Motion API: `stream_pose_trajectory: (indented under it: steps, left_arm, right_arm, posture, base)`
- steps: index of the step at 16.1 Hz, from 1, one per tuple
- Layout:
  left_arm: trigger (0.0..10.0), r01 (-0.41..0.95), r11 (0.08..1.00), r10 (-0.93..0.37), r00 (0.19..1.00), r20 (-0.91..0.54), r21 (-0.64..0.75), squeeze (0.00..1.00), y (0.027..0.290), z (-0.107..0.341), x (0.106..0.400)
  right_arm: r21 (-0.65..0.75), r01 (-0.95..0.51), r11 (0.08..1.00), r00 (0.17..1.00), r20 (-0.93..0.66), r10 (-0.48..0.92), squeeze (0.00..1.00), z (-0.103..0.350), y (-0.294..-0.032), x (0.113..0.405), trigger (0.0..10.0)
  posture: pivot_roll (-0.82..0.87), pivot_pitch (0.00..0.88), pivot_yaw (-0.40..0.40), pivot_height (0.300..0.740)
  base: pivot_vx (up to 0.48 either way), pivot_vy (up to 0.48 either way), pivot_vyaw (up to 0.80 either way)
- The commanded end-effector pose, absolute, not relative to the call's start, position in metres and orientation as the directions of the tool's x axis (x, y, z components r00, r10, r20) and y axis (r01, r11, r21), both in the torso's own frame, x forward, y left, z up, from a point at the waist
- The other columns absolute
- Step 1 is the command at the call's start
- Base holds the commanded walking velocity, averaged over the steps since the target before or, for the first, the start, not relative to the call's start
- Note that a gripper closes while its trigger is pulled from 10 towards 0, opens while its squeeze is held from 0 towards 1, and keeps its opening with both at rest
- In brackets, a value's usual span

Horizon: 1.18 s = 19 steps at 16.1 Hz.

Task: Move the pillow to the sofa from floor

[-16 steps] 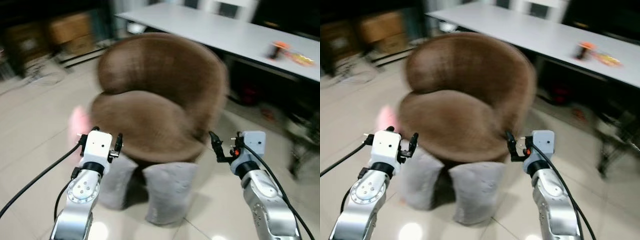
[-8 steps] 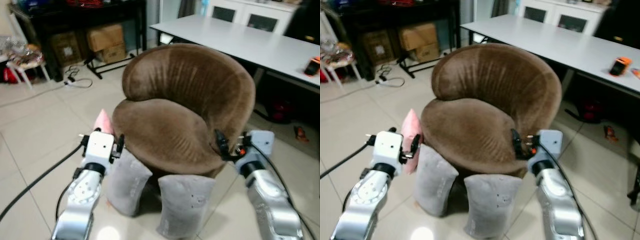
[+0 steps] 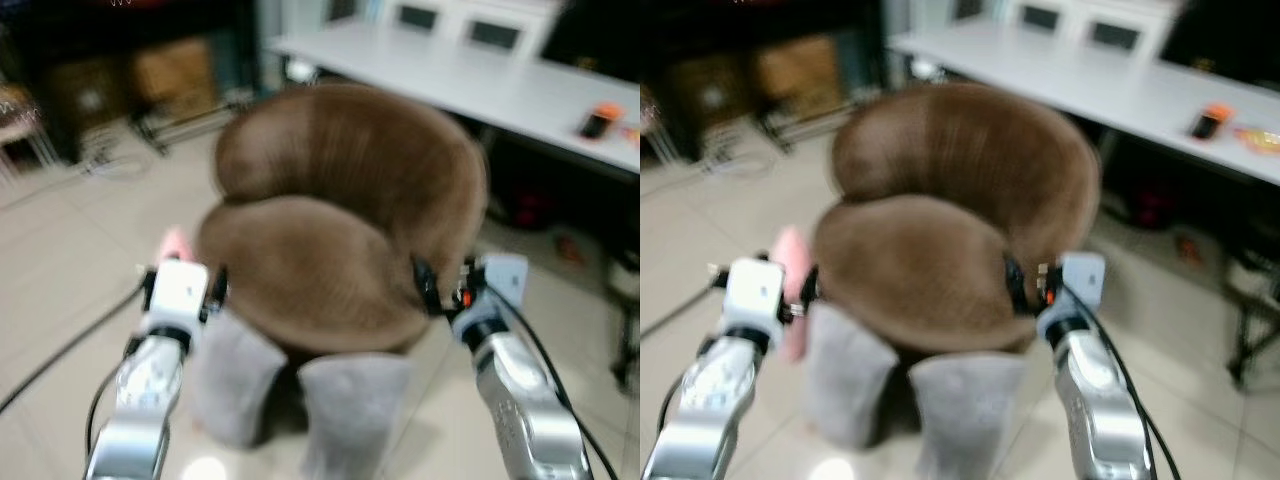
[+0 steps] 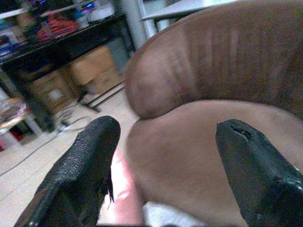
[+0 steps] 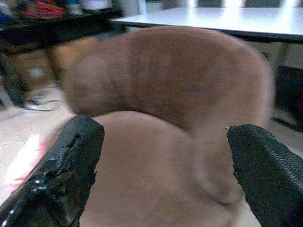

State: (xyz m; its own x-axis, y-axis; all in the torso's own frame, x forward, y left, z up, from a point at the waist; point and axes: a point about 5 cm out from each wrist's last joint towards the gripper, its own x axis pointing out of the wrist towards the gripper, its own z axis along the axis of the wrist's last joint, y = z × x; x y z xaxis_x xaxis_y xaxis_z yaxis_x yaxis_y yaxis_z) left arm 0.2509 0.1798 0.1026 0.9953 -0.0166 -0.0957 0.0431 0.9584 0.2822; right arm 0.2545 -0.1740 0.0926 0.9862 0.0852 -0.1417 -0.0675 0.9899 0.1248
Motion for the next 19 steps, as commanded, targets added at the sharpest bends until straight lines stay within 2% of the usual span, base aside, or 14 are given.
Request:
stream_pose_trajectory:
  steps: [1,11,19]
  left_arm:
    - [10.0,0.069,0.959,-0.043,0.994,-0.098,0.276,0.0,0.1744,0.1018,0.2501]
    - [10.0,0.064,0.957,-0.035,0.994,-0.106,0.284,0.0,0.1752,0.1009,0.2505]
    - [10.0,0.071,0.955,-0.049,0.995,-0.085,0.287,0.0,0.1714,0.0996,0.2503]
  right_arm:
    - [0.113,-0.044,0.993,0.99,-0.131,0.059,0.0,0.0948,-0.1784,0.2561,10.0]
    - [0.116,-0.029,0.993,0.989,-0.138,0.045,0.0,0.0922,-0.1803,0.2577,10.0]
    - [0.113,-0.051,0.992,0.985,-0.158,0.069,0.0,0.0881,-0.1804,0.2558,10.0]
  posture:
    - [0.05,0.0,-0.025,0.74]
    - [0.05,0.0,-0.026,0.74]
    - [0.05,0.0,-0.039,0.675]
  base:
    - [0.326,0.0,0.0]
    - [0.295,0.0,0.0]
    - [0.0,0.0,0.0]
